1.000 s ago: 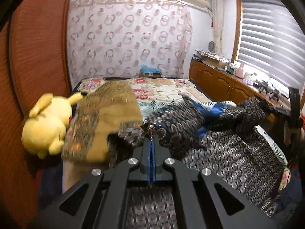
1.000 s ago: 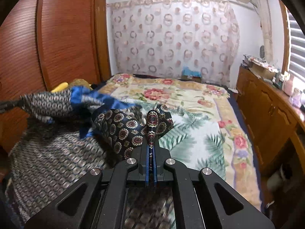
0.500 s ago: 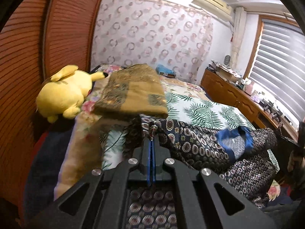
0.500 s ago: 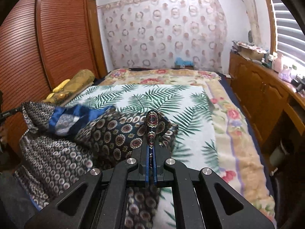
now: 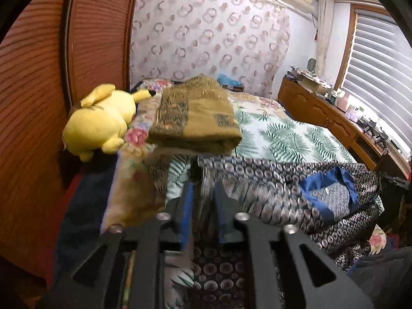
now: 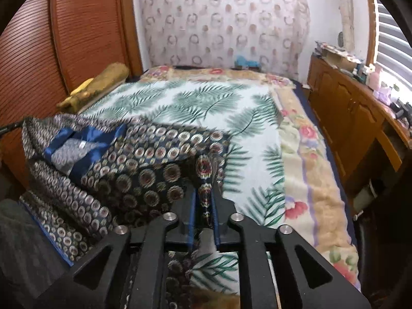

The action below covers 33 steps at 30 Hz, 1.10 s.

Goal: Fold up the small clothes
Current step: 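Open both tools and release the folded garment onto the bed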

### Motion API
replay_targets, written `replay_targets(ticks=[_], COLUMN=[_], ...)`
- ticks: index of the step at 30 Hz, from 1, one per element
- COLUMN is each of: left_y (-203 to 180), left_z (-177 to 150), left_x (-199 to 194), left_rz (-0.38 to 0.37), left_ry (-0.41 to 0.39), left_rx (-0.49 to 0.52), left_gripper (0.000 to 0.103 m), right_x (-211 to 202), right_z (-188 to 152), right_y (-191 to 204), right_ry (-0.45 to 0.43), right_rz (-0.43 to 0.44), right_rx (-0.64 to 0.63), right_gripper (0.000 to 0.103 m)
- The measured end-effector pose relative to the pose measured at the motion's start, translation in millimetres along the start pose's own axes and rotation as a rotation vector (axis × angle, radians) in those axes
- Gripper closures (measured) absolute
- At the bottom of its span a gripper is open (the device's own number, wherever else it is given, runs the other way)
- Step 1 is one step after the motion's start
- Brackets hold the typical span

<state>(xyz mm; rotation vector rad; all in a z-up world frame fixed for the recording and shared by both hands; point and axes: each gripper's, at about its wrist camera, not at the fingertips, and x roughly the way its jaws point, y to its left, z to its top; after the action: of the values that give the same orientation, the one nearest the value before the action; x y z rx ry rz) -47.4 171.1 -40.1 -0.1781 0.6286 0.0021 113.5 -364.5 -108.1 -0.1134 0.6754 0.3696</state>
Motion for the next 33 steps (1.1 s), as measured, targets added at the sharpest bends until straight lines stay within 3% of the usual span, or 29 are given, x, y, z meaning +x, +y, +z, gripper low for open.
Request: replay_targets(ticks=[1,6,8,10,22,33], left_y=[0,-2,-4,-6,-1,-3], left_z=[4,30,40,46,35,16], left_x=[-2,6,19,35,137,164], left_rz=[0.009,0.014,0.005,-0.013,0.022,0.016], left_ry=[-0.008,-0.024,-0.003,0.031,0.256,0.349], left_rx=[0.006,0.048,0.063,0.083,0.103,0.1], left_gripper=[0.077,0.064,0.05,0.045,0.045,0.045], right_x=[-4,-7,-2,11,98,123], right_z=[3,24,30,36,40,38], right_y=[-2,-10,-10,-13,-29,-28], right_ry=[-0.015,-0.072,-0.078,-0.062,0.088,0.158], right_rz=[-0.009,-0.049,-0.048,-0.045,-0.029,-0.008], right_rx=[0.004,0.0,-0.006,-0.003,0.034,0.035], right_gripper=[0.073,0.065,0.061,0.052,0.044,0.04])
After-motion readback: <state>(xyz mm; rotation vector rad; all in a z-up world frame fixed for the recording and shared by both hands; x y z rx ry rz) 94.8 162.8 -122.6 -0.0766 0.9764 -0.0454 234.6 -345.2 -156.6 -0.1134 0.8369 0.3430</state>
